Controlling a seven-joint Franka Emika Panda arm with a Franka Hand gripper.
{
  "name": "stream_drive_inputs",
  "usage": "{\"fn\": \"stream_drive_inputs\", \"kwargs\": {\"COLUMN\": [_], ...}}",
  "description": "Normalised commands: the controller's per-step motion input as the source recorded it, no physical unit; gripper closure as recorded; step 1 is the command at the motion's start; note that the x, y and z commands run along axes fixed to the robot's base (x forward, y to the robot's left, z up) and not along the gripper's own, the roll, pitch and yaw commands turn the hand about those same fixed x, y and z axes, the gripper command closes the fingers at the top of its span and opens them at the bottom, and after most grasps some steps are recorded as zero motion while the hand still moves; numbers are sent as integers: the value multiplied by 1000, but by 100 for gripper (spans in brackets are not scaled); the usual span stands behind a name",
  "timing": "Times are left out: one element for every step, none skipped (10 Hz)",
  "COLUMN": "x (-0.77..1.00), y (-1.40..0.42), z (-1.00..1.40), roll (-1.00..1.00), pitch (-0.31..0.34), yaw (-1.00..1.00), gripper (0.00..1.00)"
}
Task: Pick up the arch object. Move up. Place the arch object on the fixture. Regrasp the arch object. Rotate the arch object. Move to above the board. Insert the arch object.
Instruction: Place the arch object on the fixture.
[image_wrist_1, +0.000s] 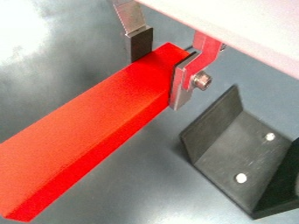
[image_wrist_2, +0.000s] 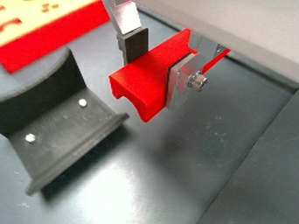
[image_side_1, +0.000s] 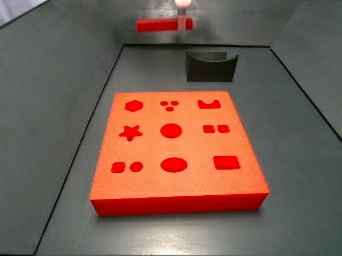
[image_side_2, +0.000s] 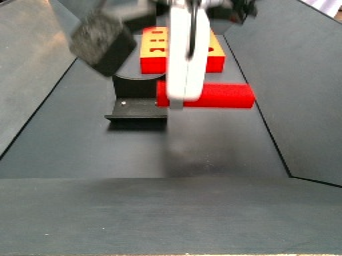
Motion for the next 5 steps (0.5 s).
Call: {"fn": "stream_drive_inputs", "kwargs": {"x": [-22, -25, -25, -15, -7], "y": [-2, -1, -2, -2, -3], "z": [1000, 1000, 891, 668, 446], "roll": [45, 58, 62, 71, 78], "pitch": [56, 64, 72, 78, 92], "yaw": [-6, -4, -1, 5, 8], "gripper": [100, 100, 100, 100, 100]}}
